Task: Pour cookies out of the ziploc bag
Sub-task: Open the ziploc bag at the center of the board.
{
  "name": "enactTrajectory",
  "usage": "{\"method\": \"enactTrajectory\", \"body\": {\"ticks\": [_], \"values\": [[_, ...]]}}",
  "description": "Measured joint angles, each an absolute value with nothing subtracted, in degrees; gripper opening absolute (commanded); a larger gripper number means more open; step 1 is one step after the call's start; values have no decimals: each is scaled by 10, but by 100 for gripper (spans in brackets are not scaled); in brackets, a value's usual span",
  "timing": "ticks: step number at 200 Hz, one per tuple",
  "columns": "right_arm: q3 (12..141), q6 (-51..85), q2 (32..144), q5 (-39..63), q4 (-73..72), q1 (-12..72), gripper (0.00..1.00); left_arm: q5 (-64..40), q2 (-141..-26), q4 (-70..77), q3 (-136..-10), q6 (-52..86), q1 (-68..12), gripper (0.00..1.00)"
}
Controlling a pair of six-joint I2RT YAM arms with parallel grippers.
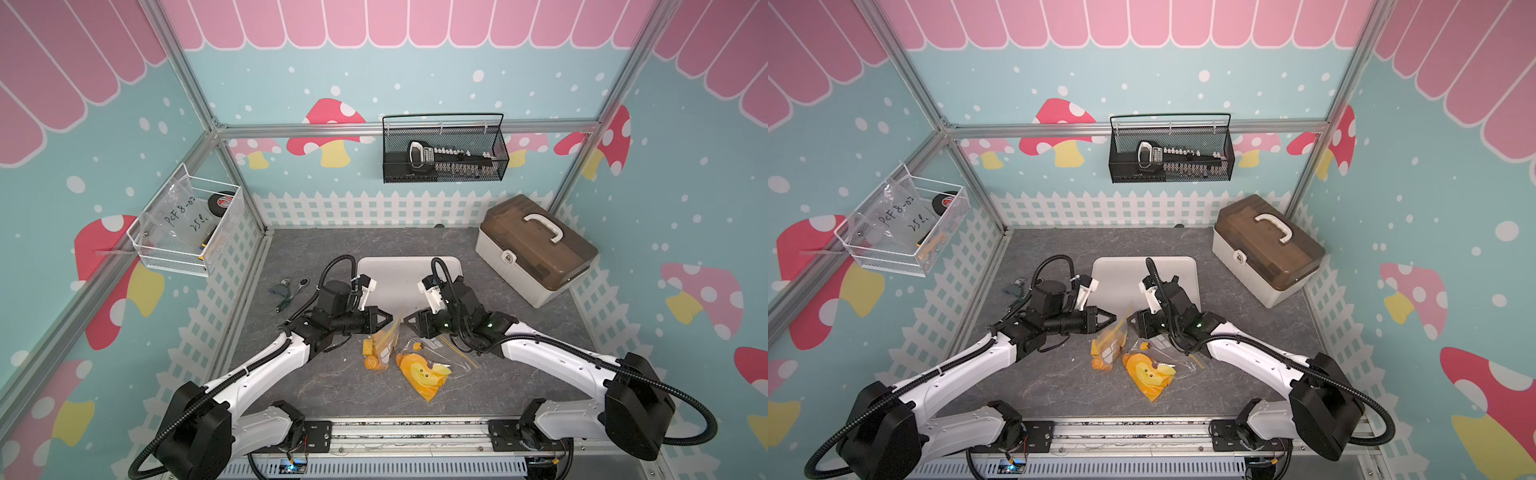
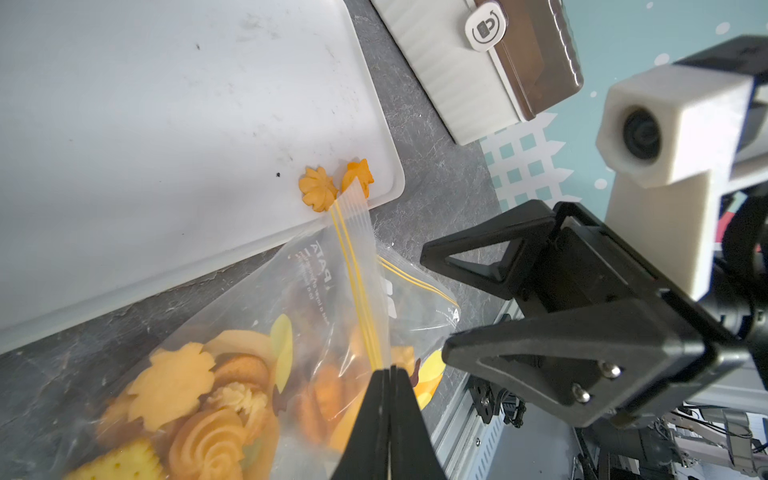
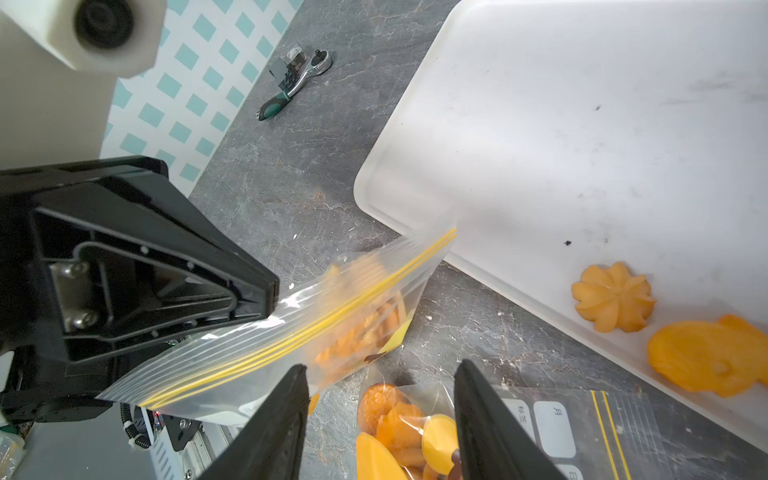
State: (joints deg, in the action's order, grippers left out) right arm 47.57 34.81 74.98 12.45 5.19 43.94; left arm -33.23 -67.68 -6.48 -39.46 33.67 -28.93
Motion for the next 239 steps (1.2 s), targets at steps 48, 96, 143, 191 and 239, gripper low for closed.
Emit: {"method": "enactTrajectory", "body": {"ticks": [48, 96, 143, 191, 239], "values": [[475, 348, 750, 127, 51, 439, 56, -333, -644, -24, -336, 353, -320, 0], [472, 353, 750, 135, 47, 445, 59, -325, -587, -2, -261, 381, -328, 0], [451, 372, 750, 131, 29, 488, 57, -313, -558, 40, -225, 408, -341, 0], [437, 391, 760, 126, -1, 507, 55, -311, -568, 82, -216, 429, -347, 0], [437, 401, 775, 124, -27, 507, 47, -306, -569, 89, -215, 433, -349, 0]]}}
